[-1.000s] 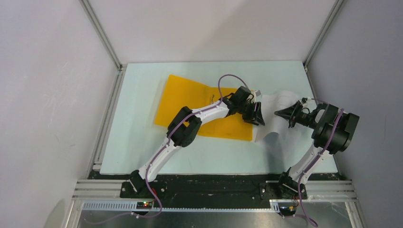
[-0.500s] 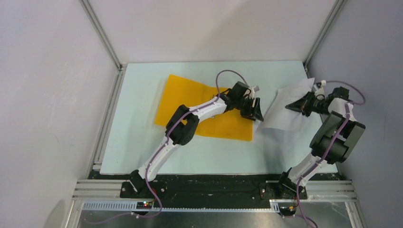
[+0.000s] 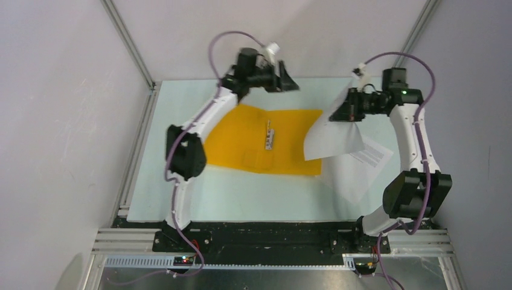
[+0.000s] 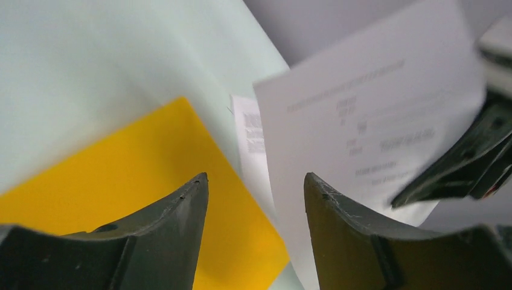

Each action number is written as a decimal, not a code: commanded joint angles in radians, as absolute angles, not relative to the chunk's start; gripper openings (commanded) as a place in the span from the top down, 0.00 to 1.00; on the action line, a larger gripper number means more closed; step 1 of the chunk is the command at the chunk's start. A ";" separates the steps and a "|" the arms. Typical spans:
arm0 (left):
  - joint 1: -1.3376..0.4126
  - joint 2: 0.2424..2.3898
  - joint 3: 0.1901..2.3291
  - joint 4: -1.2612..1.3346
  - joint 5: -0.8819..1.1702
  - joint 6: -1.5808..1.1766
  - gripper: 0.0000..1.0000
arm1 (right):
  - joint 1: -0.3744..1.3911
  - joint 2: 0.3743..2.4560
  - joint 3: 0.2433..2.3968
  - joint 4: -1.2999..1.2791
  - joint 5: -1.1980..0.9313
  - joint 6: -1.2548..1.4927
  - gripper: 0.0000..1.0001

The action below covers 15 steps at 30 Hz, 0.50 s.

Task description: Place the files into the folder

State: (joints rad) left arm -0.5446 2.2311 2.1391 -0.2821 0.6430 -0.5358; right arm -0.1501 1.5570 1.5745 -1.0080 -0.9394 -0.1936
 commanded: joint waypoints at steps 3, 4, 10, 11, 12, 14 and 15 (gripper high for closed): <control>-0.360 1.957 1.952 -0.293 0.632 -0.419 0.35 | -0.013 1.616 1.639 -1.005 -1.011 -0.101 1.00; -0.330 1.941 1.931 -0.301 0.622 -0.401 0.35 | -0.010 1.634 1.640 -0.970 -1.014 -0.048 1.00; -0.256 1.856 1.783 -0.408 0.576 -0.272 0.33 | -0.004 1.827 1.665 -0.880 -1.019 0.051 0.94; -0.245 1.854 1.755 -0.429 0.551 -0.254 0.33 | -0.003 1.873 1.665 -0.850 -1.012 0.071 0.93; -0.240 1.856 1.744 -0.450 0.541 -0.242 0.33 | 0.010 1.914 1.668 -0.838 -1.006 0.112 0.92; -0.229 1.863 1.723 -0.480 0.513 -0.196 0.32 | 0.030 1.955 1.661 -0.803 -0.977 0.165 0.92; -0.221 1.865 1.719 -0.490 0.494 -0.168 0.32 | 0.033 1.964 1.650 -0.778 -0.963 0.205 0.92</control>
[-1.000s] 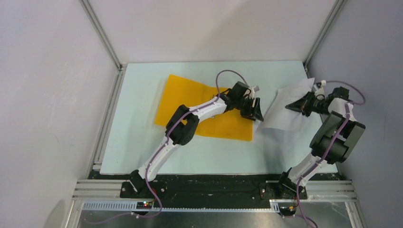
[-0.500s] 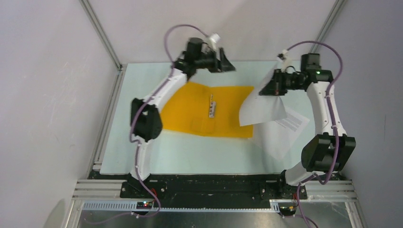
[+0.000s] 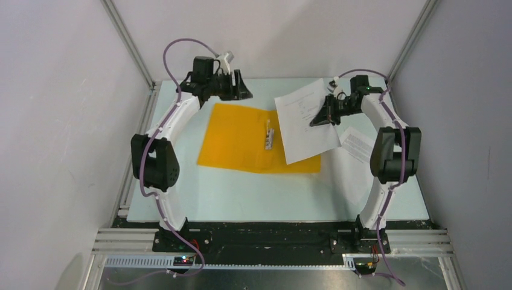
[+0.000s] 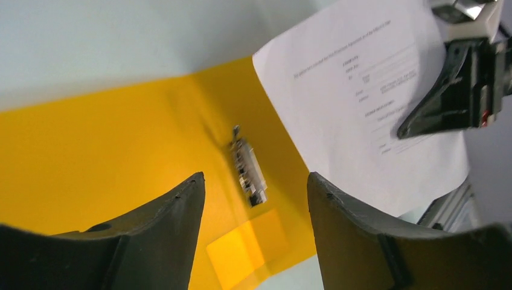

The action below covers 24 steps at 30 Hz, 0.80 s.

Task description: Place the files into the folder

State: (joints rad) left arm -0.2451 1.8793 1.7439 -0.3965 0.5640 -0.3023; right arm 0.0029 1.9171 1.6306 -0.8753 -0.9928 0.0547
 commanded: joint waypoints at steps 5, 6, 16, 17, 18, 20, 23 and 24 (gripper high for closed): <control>-0.196 1.880 1.702 -0.533 0.443 -0.110 0.30 | 0.035 2.023 1.627 -0.767 -0.920 0.273 0.87; -0.189 1.880 1.699 -0.536 0.435 -0.107 0.30 | 0.036 2.029 1.623 -0.770 -0.915 0.275 0.87; -0.167 1.872 1.641 -0.551 0.418 -0.089 0.30 | 0.098 2.091 1.577 -0.715 -0.952 0.361 0.87; -0.166 1.871 1.638 -0.551 0.416 -0.089 0.30 | 0.099 2.093 1.569 -0.702 -0.964 0.376 0.88; -0.166 1.869 1.637 -0.554 0.416 -0.089 0.30 | 0.101 2.099 1.565 -0.695 -0.972 0.386 0.88; -0.166 1.864 1.632 -0.555 0.416 -0.089 0.30 | 0.100 2.107 1.557 -0.677 -1.002 0.412 0.88; -0.166 1.856 1.623 -0.556 0.412 -0.089 0.30 | 0.094 2.114 1.539 -0.640 -1.036 0.459 0.88; -0.166 1.851 1.615 -0.556 0.410 -0.089 0.29 | 0.089 2.115 1.533 -0.630 -1.062 0.469 0.89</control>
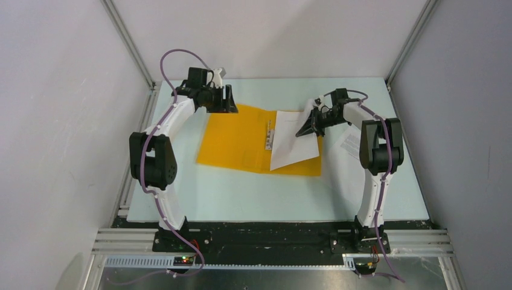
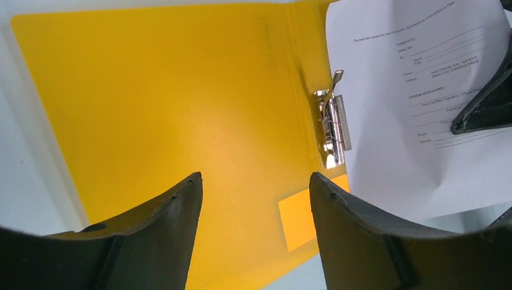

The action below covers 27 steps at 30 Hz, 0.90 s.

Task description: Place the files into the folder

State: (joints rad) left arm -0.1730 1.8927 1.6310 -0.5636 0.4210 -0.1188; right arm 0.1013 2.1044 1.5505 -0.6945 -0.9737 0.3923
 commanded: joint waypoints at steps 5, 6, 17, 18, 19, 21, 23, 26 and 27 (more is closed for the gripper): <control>-0.166 1.838 1.592 -0.556 0.408 -0.088 0.29 | 0.063 2.092 1.515 -0.602 -1.145 0.485 0.93; -0.166 1.837 1.587 -0.556 0.409 -0.089 0.29 | 0.057 2.088 1.510 -0.601 -1.168 0.491 0.94; -0.168 1.824 1.572 -0.556 0.411 -0.091 0.29 | 0.056 2.073 1.482 -0.547 -1.252 0.525 0.96; -0.168 1.822 1.571 -0.557 0.411 -0.091 0.29 | 0.062 2.076 1.482 -0.546 -1.248 0.526 0.95; -0.167 1.821 1.566 -0.557 0.409 -0.091 0.29 | 0.065 2.082 1.480 -0.542 -1.248 0.530 0.95; -0.169 1.816 1.558 -0.556 0.408 -0.091 0.29 | 0.070 2.093 1.479 -0.530 -1.250 0.539 0.94; -0.168 1.808 1.549 -0.557 0.408 -0.089 0.29 | 0.078 2.103 1.479 -0.519 -1.256 0.549 0.94; -0.169 1.804 1.536 -0.556 0.407 -0.088 0.29 | 0.084 2.116 1.479 -0.500 -1.268 0.568 0.94; -0.168 1.803 1.534 -0.557 0.405 -0.088 0.29 | 0.086 2.119 1.478 -0.501 -1.265 0.570 0.94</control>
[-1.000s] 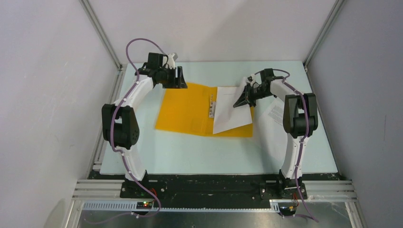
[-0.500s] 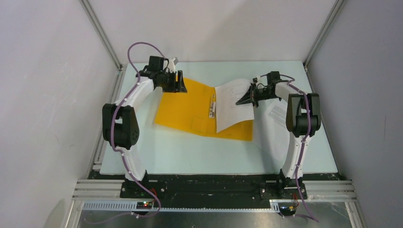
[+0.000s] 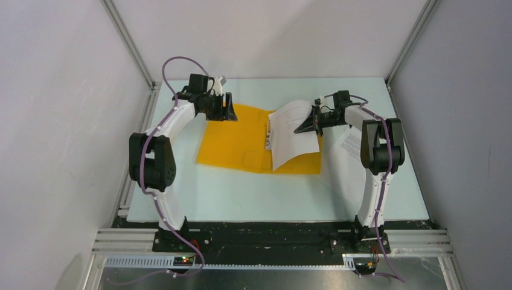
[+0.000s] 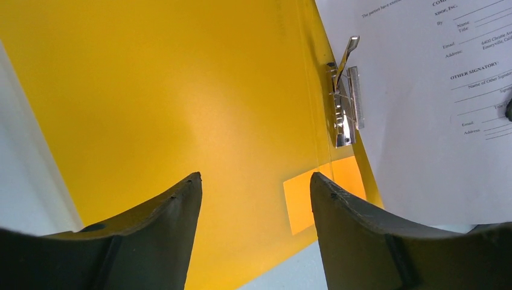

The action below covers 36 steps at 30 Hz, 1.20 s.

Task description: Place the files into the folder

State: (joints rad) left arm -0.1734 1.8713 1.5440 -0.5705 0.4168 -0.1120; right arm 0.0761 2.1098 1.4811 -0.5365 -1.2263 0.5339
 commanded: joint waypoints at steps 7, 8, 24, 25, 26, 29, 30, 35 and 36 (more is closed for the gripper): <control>-0.169 1.810 1.535 -0.557 0.405 -0.090 0.29 | 0.079 2.125 1.458 -0.539 -1.175 0.557 0.91; -0.169 1.812 1.536 -0.557 0.405 -0.090 0.29 | 0.080 2.124 1.459 -0.551 -1.147 0.547 0.91; -0.167 1.834 1.529 -0.556 0.448 -0.162 0.29 | 0.115 2.097 1.450 -0.624 -0.962 0.538 0.86; -0.167 1.835 1.528 -0.557 0.449 -0.165 0.29 | 0.113 2.094 1.450 -0.630 -0.936 0.536 0.86; -0.167 1.836 1.527 -0.558 0.449 -0.166 0.29 | 0.108 2.090 1.448 -0.637 -0.924 0.534 0.86; -0.168 1.839 1.525 -0.556 0.449 -0.170 0.29 | 0.102 2.090 1.449 -0.644 -0.893 0.530 0.85; -0.167 1.839 1.525 -0.557 0.451 -0.170 0.30 | 0.101 2.092 1.452 -0.650 -0.891 0.523 0.85; -0.168 1.847 1.531 -0.558 0.451 -0.169 0.30 | 0.107 2.091 1.456 -0.668 -0.878 0.492 0.84; -0.167 1.850 1.534 -0.557 0.452 -0.169 0.30 | 0.107 2.089 1.458 -0.669 -0.878 0.491 0.83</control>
State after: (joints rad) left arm -0.1734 1.8675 1.5330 -0.5713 0.4301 -0.1581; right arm 0.1032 2.1204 1.4494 -0.6392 -0.9031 0.5224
